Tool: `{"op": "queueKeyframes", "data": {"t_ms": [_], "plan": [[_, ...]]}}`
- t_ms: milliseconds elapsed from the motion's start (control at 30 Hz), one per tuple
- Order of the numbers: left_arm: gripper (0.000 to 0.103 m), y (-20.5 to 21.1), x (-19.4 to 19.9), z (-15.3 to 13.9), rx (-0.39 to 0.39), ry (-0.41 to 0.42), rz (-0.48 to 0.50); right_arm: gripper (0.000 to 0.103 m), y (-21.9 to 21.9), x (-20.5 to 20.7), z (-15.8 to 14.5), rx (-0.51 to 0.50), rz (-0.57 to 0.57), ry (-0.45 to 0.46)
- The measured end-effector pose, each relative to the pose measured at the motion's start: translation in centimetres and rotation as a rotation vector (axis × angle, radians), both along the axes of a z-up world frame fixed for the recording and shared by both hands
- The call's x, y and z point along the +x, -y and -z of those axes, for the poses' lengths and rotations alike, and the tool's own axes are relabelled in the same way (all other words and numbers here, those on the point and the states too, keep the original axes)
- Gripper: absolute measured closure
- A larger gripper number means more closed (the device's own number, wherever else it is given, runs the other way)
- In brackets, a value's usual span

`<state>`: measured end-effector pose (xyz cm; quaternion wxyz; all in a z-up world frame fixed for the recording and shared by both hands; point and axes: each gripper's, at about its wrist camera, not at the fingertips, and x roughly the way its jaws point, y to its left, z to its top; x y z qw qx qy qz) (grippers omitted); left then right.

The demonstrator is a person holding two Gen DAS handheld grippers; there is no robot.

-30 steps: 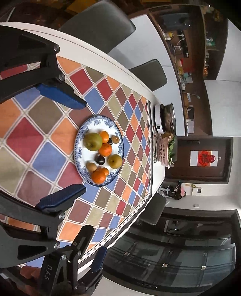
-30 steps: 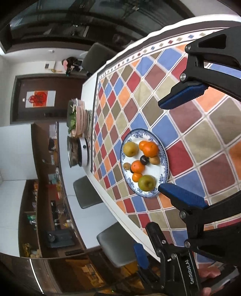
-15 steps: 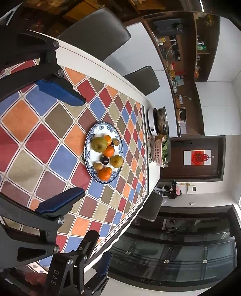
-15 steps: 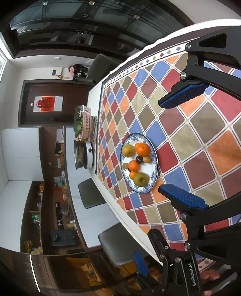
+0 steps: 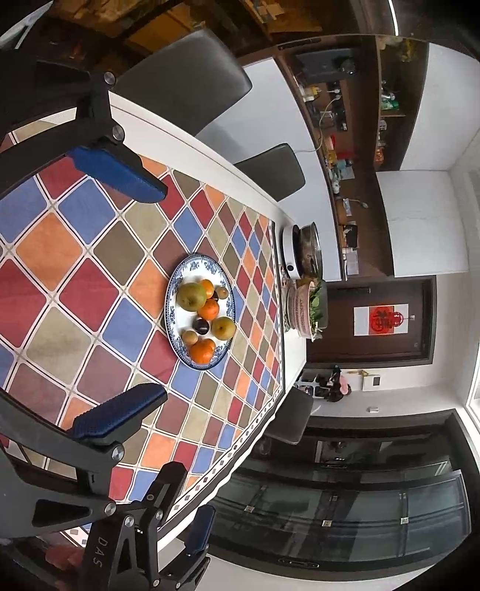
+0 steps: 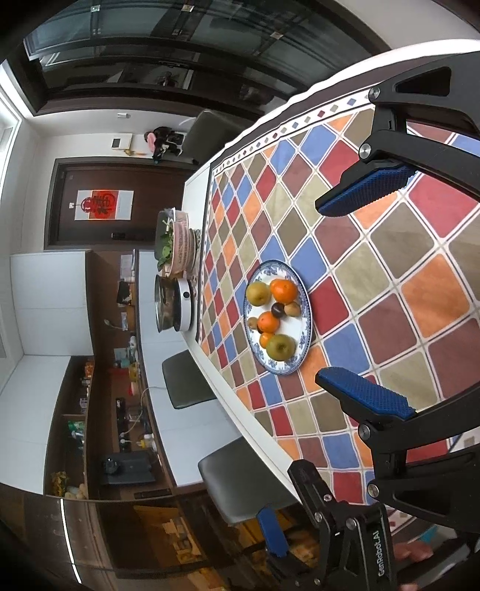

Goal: Organize fruits

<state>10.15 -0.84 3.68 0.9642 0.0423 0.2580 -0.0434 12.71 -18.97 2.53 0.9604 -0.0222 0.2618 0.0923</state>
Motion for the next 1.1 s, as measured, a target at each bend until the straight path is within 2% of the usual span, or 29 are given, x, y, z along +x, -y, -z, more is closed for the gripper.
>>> {"op": "queueKeyframes", "data": {"t_ms": [100,1100], "plan": [[0.0,0.1,-0.3,0.0,0.002,0.002,-0.005,0.019,0.0,0.0,0.0,-0.001,-0.001,0.002],[0.0,0.2,-1.0,0.4,-0.015,-0.003,0.006,0.019,0.5,-1.4,0.6,0.007,0.003,-0.012]]}}
